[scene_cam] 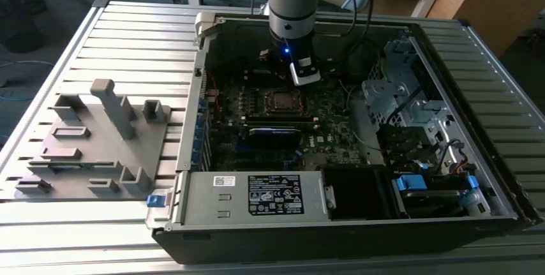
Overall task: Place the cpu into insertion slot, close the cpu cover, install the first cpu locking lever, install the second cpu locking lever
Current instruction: 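Install the first cpu locking lever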
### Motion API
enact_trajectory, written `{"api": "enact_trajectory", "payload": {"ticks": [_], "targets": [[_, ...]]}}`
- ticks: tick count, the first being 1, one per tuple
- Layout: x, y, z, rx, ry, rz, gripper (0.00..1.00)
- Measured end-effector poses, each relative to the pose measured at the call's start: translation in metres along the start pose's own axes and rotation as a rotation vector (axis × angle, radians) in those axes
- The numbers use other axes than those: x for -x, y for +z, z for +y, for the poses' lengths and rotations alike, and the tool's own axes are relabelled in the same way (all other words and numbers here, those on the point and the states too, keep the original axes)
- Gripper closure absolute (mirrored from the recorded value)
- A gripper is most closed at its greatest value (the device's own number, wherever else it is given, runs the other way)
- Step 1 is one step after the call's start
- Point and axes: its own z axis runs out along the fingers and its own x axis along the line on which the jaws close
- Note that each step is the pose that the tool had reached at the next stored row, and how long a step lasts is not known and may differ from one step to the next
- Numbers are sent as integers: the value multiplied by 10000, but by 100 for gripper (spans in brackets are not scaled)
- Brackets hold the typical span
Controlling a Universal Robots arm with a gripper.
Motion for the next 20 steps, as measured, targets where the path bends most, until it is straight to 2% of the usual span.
{"api": "enact_trajectory", "payload": {"ticks": [10, 20], "targets": [[-4, 5, -1, -22, -1, -8, 90], [-6, -20, 8, -20, -2, -15, 90]]}}
